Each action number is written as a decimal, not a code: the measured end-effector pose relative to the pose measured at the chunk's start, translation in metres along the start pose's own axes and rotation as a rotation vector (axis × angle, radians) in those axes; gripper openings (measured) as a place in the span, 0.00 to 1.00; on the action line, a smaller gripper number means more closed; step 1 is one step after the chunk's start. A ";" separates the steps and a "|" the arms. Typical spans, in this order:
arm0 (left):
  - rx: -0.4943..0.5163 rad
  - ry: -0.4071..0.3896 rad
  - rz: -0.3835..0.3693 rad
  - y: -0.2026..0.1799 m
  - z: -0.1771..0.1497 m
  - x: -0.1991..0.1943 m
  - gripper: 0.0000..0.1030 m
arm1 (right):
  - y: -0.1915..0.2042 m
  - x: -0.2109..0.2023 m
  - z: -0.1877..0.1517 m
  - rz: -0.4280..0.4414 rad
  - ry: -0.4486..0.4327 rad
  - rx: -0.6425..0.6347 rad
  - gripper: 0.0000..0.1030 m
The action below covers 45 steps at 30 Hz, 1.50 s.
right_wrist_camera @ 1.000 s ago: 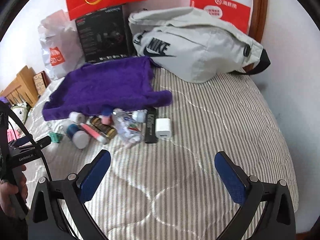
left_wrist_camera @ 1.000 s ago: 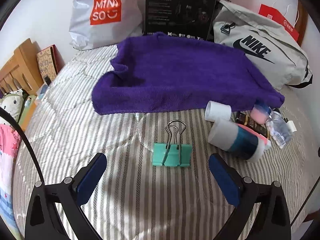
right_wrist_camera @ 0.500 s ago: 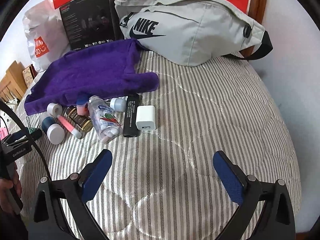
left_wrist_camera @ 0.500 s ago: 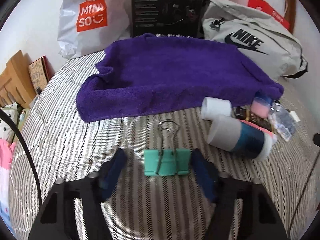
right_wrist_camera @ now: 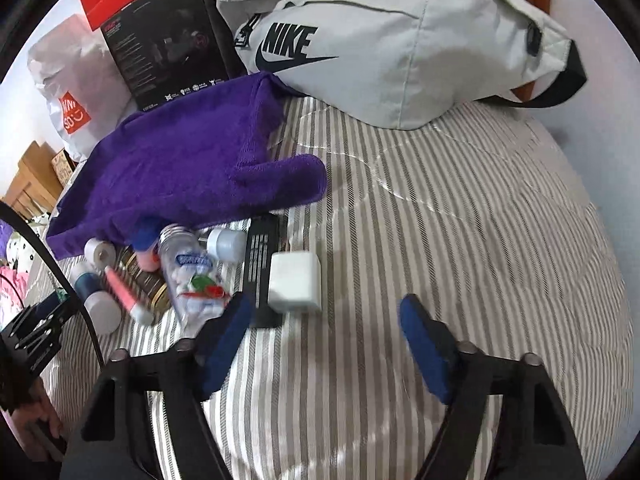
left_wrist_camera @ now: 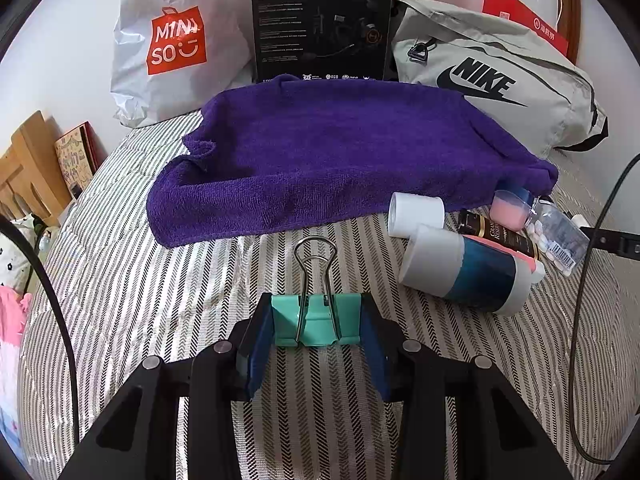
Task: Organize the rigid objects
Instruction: 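Grasp the teal binder clip with the left gripper while the right gripper grasps the white charger, then lift the teal clip and white charger and carry both over the purple towel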
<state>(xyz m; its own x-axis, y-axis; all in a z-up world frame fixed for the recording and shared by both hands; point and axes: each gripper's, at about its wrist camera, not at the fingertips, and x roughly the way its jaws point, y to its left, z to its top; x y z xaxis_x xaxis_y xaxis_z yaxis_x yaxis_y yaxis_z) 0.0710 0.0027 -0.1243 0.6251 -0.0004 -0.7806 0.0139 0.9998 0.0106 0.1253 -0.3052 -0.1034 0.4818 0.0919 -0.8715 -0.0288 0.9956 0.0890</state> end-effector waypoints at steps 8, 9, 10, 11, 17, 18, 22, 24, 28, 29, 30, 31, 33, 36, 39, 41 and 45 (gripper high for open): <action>-0.005 0.000 -0.001 0.000 0.000 0.000 0.38 | 0.005 0.010 0.009 0.022 -0.011 -0.042 0.43; -0.005 0.000 -0.001 0.000 0.000 0.000 0.38 | 0.006 0.010 0.011 0.015 -0.009 -0.058 0.39; -0.004 0.000 0.000 0.000 0.000 0.000 0.39 | 0.005 0.010 0.011 0.008 -0.006 -0.063 0.38; -0.005 0.000 0.000 0.000 0.000 0.000 0.39 | 0.005 0.010 0.013 0.004 -0.005 -0.066 0.38; -0.004 0.001 0.000 0.000 0.000 0.000 0.39 | 0.014 0.020 0.013 -0.041 0.016 -0.141 0.35; -0.005 -0.001 0.000 0.000 0.000 0.000 0.39 | 0.015 0.022 0.011 -0.048 0.001 -0.155 0.35; -0.005 0.000 0.000 0.000 0.000 0.000 0.39 | 0.015 0.021 0.007 -0.046 -0.034 -0.166 0.34; -0.005 0.000 0.000 0.000 0.000 0.000 0.39 | 0.014 0.021 0.005 -0.033 -0.060 -0.172 0.34; -0.005 0.000 0.000 0.000 0.000 0.000 0.39 | 0.011 0.019 -0.003 -0.017 -0.120 -0.181 0.34; -0.005 -0.001 0.000 0.000 0.000 0.000 0.39 | 0.011 0.019 -0.006 -0.018 -0.142 -0.185 0.34; -0.004 0.001 0.001 0.000 0.000 0.000 0.39 | 0.011 0.019 -0.007 -0.019 -0.152 -0.187 0.34; -0.005 0.000 0.000 0.001 0.000 0.000 0.39 | 0.011 0.019 -0.006 -0.018 -0.153 -0.186 0.34; -0.004 -0.001 0.001 0.000 0.000 0.000 0.39 | 0.009 0.019 -0.005 -0.004 -0.151 -0.177 0.35; -0.007 -0.001 -0.002 0.000 0.000 0.000 0.39 | 0.006 0.019 -0.005 0.013 -0.150 -0.165 0.36; -0.005 -0.001 0.000 0.000 -0.001 0.000 0.39 | 0.009 0.020 -0.005 -0.002 -0.151 -0.176 0.35; -0.007 -0.001 -0.002 0.000 -0.001 0.000 0.38 | 0.009 0.020 -0.005 -0.005 -0.152 -0.178 0.35; 0.004 -0.001 0.011 -0.001 -0.001 0.000 0.39 | 0.011 0.019 -0.006 -0.016 -0.154 -0.186 0.35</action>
<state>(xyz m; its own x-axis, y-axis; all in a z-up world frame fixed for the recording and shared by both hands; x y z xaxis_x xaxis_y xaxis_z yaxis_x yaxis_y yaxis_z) 0.0705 0.0013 -0.1251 0.6259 0.0107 -0.7798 0.0101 0.9997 0.0218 0.1294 -0.2925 -0.1222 0.6108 0.0869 -0.7870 -0.1740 0.9844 -0.0264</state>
